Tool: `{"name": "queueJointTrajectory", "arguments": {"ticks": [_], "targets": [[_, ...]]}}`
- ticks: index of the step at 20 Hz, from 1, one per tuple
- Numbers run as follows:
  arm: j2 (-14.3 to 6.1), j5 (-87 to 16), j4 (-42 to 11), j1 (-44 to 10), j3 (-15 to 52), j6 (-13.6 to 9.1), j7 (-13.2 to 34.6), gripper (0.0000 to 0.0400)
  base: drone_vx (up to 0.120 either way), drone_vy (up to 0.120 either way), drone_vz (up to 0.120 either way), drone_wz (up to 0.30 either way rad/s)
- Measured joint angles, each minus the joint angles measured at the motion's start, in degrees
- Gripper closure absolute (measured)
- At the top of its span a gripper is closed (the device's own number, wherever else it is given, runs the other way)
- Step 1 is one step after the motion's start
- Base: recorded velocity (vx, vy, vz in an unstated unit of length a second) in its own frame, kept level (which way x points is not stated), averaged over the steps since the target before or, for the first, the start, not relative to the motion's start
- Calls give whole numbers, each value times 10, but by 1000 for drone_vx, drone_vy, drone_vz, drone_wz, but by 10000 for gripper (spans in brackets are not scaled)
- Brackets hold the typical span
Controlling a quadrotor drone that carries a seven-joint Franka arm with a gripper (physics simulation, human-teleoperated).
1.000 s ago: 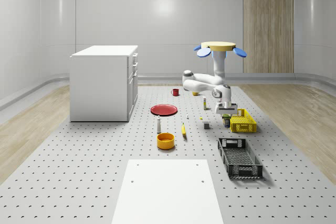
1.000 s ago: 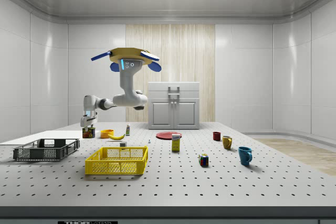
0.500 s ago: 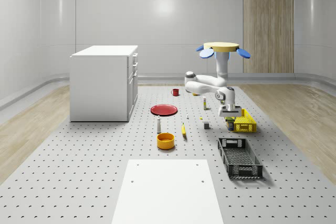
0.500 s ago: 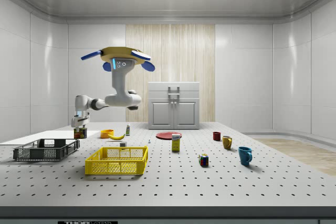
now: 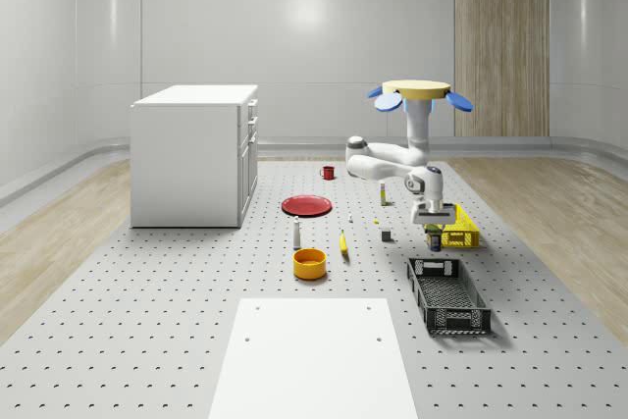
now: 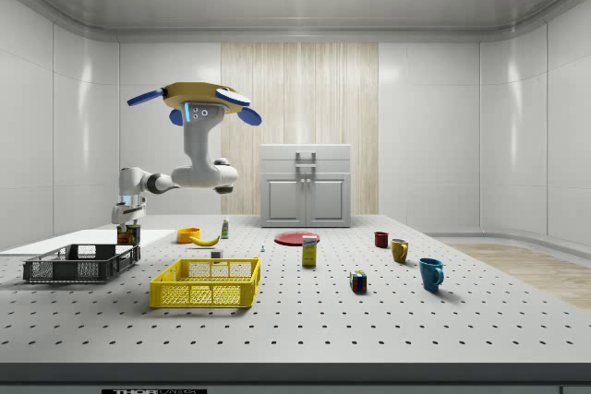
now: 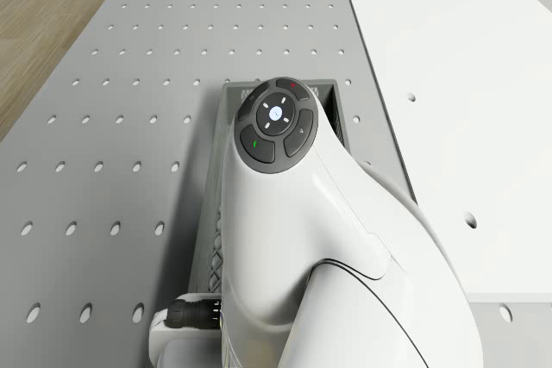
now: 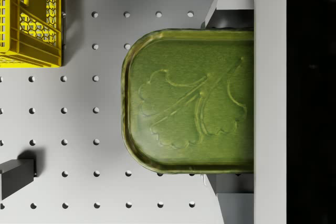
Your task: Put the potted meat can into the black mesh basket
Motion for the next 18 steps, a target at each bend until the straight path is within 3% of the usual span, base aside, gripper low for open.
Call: {"name": "queueJointTrajectory", "arguments": {"ticks": [6,18], "targets": [[0,0,0,0,0,0,0,109,120,0,0,0],[-1,0,0,0,0,1,0,109,120,0,-40,0]]}}
